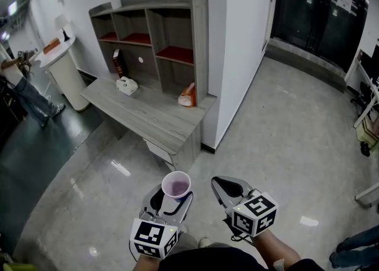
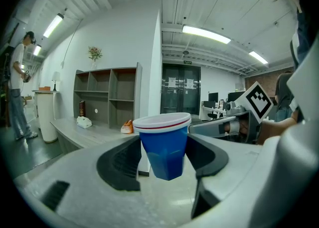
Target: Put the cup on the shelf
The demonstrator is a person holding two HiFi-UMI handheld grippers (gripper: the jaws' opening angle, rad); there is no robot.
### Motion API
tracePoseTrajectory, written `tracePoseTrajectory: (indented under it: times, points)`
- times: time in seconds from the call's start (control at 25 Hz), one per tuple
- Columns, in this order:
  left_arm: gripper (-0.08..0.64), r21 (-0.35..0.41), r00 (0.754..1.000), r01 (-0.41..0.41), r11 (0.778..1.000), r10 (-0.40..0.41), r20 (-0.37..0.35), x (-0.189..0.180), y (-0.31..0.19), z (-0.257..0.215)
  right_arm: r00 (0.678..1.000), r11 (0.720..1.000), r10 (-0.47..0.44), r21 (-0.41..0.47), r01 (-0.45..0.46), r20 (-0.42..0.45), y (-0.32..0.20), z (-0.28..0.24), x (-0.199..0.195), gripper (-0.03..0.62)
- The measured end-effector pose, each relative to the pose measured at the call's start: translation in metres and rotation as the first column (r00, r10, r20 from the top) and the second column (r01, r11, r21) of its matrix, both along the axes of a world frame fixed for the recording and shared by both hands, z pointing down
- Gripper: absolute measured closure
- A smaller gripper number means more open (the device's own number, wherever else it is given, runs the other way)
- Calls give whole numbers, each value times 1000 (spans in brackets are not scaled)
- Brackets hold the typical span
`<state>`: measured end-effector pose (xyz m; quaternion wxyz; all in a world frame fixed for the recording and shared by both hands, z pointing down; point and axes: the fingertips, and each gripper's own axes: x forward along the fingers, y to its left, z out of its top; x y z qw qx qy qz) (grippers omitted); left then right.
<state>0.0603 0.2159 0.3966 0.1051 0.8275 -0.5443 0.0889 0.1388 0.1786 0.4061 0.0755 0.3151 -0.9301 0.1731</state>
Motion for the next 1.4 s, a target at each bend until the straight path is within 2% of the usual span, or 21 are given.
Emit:
tracePoseTrajectory:
  times: [0.2,0.6,1.4]
  points:
    - [285,11,1000,4,1000,-4,-4,-3,-18,-5,1000,1000,-10,-7,10,2,-16,1,-5,592]
    - [285,6,1000,2,1000,-2,-26,-32,-68,-2,1000,1000,-8,0,8,-21,-63,1,-31,592]
    - [287,-10,998,-55,998,55,-22,-130,-181,-4,998,1000,1,-17,-2,-59,-172,-1,-139,592]
